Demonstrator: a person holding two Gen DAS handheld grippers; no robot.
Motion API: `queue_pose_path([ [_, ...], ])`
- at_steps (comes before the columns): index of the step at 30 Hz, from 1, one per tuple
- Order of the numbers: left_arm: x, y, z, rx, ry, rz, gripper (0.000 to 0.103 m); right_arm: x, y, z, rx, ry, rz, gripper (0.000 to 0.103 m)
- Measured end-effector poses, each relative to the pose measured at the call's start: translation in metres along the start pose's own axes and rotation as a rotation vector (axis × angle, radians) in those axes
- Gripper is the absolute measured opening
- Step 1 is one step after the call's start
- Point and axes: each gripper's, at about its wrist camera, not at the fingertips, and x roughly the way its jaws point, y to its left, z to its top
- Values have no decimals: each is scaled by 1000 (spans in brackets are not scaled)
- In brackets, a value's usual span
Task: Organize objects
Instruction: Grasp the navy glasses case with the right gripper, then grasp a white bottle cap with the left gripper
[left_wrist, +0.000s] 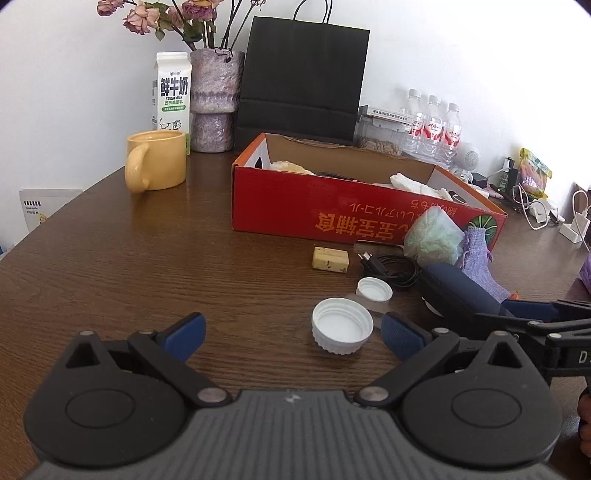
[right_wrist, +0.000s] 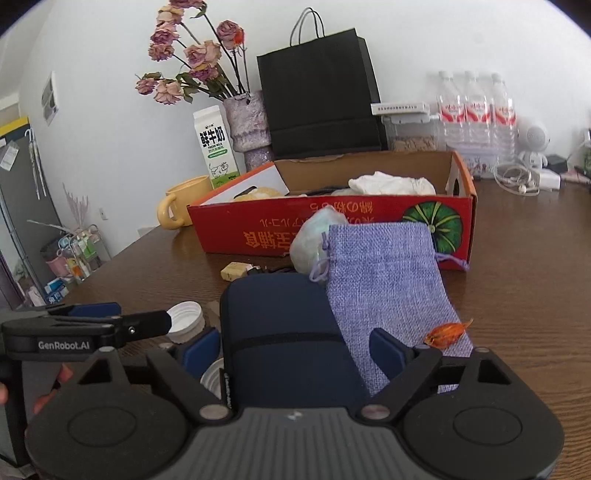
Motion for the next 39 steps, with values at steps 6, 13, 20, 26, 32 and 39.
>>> queue_pose_path([
  [6, 1, 1, -1, -10, 17, -4, 103, 3, -3, -3, 42, 19, 45, 74],
  [13, 4, 4, 0, -27, 35, -4, 103, -6, 0, -4, 28, -29, 38, 65],
  [20, 6, 4, 0, -28, 49, -2, 103, -26, 8, -7, -12, -152, -24, 64],
  [26, 10, 0, -1, -7, 75, 12, 103, -43, 20, -11, -78, -280, -162, 64],
  [32, 16, -12, -1, 56, 100, 53, 103, -44, 22, -10, -89, -287, -191, 64],
  [39, 26, -23, 2, 100, 116, 81, 103, -44, 23, -11, -93, -291, -200, 64],
])
